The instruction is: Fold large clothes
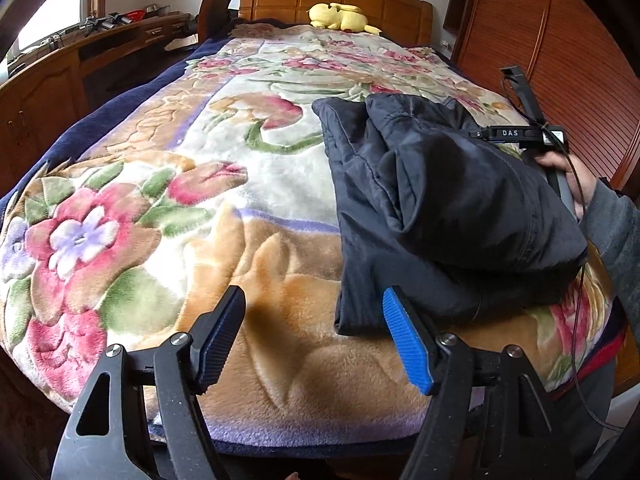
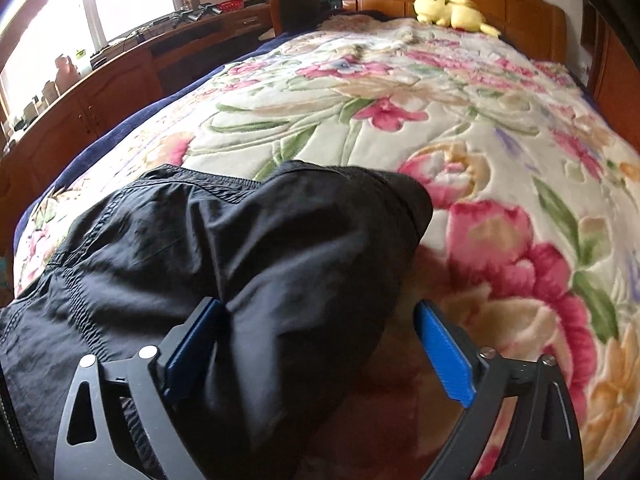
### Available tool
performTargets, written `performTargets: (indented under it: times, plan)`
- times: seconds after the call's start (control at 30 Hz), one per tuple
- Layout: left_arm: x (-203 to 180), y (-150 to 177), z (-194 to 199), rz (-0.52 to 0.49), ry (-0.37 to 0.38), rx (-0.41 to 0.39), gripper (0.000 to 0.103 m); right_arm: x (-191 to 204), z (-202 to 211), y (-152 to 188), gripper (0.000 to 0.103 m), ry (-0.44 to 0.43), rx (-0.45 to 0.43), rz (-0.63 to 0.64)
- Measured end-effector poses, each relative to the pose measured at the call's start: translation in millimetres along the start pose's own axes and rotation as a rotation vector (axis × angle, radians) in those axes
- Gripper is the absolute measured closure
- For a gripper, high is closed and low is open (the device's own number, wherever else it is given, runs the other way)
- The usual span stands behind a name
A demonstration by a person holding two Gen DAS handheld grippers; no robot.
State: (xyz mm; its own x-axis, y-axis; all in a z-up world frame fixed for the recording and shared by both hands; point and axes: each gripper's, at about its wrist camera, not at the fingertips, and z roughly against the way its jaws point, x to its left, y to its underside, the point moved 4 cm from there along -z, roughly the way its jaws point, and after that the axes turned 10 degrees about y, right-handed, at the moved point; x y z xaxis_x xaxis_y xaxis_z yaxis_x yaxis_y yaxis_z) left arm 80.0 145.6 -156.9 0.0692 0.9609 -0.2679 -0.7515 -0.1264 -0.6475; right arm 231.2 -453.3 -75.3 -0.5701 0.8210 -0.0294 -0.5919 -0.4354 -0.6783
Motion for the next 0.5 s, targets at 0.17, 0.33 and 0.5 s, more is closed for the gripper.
performTargets:
  times: [0.17,0.33,0.5]
  plan:
    - [0,-1,-1,0.004,0.002,0.000,0.031,-2,-16,-1,0.002,-0.052,0.039,-0.033]
    - [3,-1,-4,0.021,0.016,-0.003,0.031,2,-33,0,0.002,-0.084,0.071,-0.033]
    - [2,0,-4,0.023,0.029,-0.017,0.031,-2,-42,1,0.002,-0.135,0.092,-0.057]
